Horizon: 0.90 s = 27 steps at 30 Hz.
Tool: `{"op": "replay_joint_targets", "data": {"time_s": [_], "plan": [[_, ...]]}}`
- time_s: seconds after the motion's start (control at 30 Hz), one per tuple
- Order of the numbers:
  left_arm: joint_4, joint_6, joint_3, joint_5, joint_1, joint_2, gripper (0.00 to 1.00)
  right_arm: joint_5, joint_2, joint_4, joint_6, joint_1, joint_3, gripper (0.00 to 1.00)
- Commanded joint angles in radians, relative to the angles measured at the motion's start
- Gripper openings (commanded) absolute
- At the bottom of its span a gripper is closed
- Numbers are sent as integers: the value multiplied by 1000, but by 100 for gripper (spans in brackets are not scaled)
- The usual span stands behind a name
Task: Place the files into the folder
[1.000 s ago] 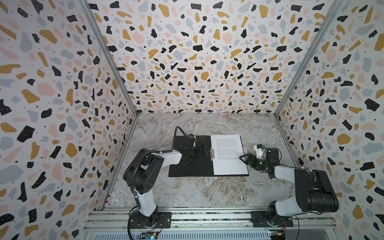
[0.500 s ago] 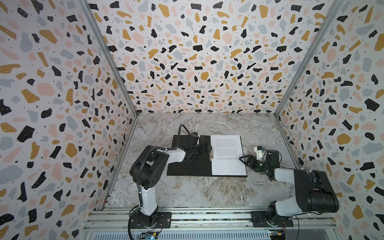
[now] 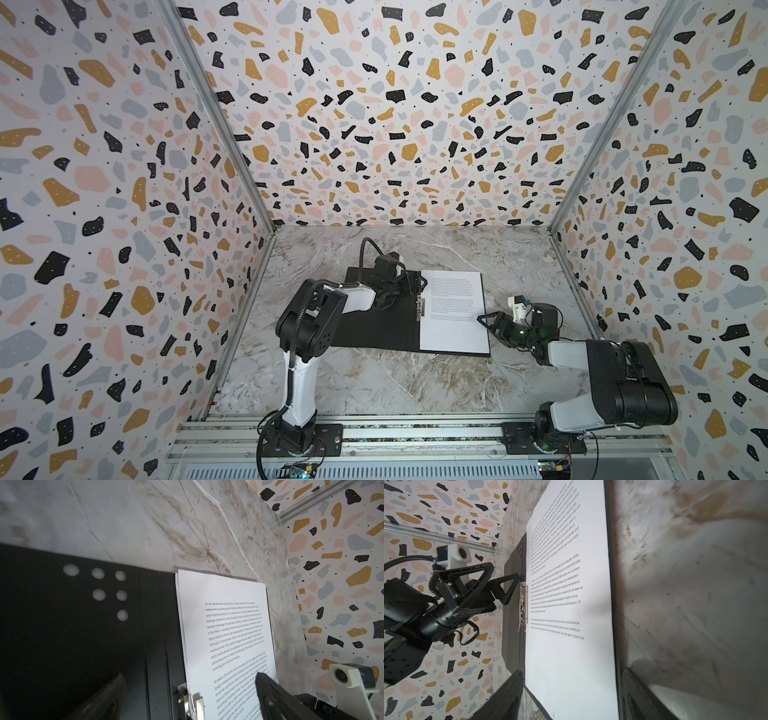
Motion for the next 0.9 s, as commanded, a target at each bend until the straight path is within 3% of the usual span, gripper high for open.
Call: {"op": "replay_joint_targets", "data": {"time_s": [0.0,0.5,0.87], "plan": [[-79,13,8,19,4,60,100,1,29,-81,42,20,-34,75],[-39,-12,97,62,18,138,100,-28,108,1,101,24,5,69],[-93,-11,21,12,34,-73,100,-34,101,0,73,26,-10,70]]}}
